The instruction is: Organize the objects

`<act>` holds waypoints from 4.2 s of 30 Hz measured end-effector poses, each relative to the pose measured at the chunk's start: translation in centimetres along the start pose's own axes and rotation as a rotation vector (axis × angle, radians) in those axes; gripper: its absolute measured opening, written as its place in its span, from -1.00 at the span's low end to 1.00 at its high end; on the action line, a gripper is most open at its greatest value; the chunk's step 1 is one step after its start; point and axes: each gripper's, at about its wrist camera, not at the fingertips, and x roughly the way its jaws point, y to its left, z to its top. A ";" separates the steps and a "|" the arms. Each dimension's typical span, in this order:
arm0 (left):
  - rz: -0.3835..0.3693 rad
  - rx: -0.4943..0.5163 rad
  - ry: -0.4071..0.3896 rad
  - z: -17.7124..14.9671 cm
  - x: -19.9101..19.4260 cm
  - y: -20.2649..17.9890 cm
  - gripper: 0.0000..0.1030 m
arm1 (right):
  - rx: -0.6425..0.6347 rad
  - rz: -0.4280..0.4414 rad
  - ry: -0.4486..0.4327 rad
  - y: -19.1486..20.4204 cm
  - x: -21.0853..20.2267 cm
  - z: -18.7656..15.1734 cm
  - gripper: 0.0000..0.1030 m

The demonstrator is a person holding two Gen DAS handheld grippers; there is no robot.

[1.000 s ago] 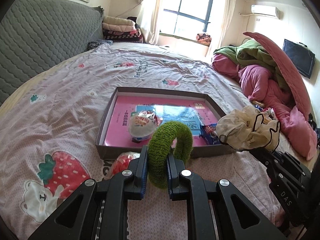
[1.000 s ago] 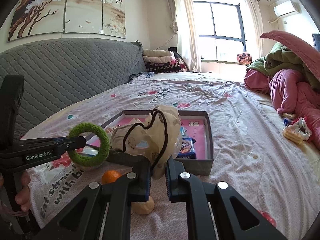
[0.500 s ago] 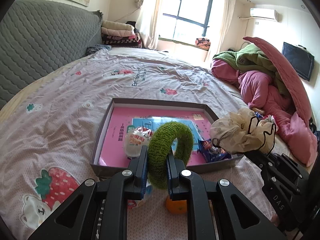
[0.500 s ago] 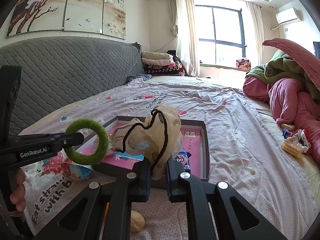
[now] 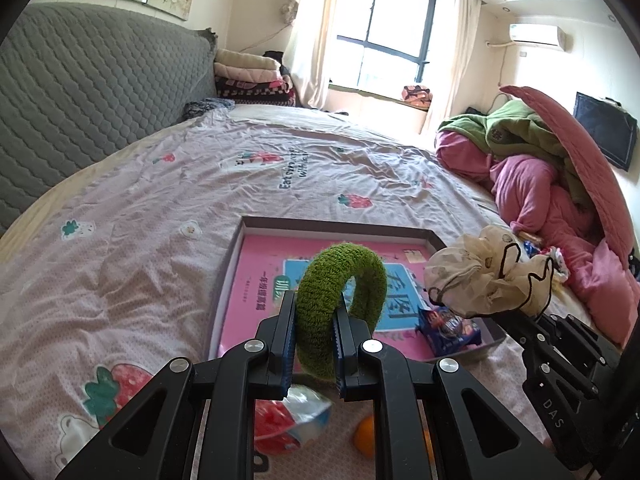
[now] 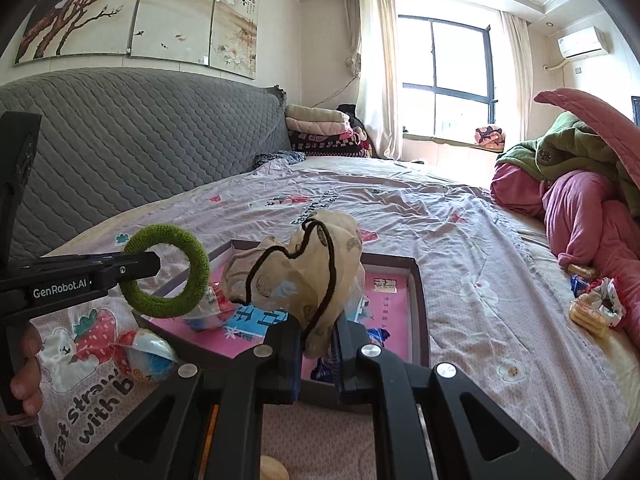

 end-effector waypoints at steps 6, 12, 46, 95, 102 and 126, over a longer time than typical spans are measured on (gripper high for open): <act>0.014 -0.027 -0.007 0.7 0.6 1.3 -0.70 | -0.017 0.006 0.006 0.5 1.1 0.2 -0.76; 0.055 -0.054 -0.030 1.3 0.9 3.3 -0.70 | -0.042 0.005 0.013 1.1 2.0 0.2 -0.76; 0.167 -0.090 0.075 1.3 7.7 6.1 -0.70 | -0.122 -0.012 0.134 3.0 6.5 -1.0 -0.76; 0.057 -0.053 0.258 -2.2 8.0 4.0 -0.67 | 0.104 0.116 0.330 0.4 8.2 -1.7 -0.41; 0.076 -0.018 0.252 -2.3 7.3 3.3 -0.57 | 0.105 0.120 0.331 0.5 7.9 -1.7 -0.35; 0.082 -0.024 0.240 -2.1 5.5 3.4 -0.28 | 0.104 0.084 0.319 0.3 6.3 -1.1 -0.10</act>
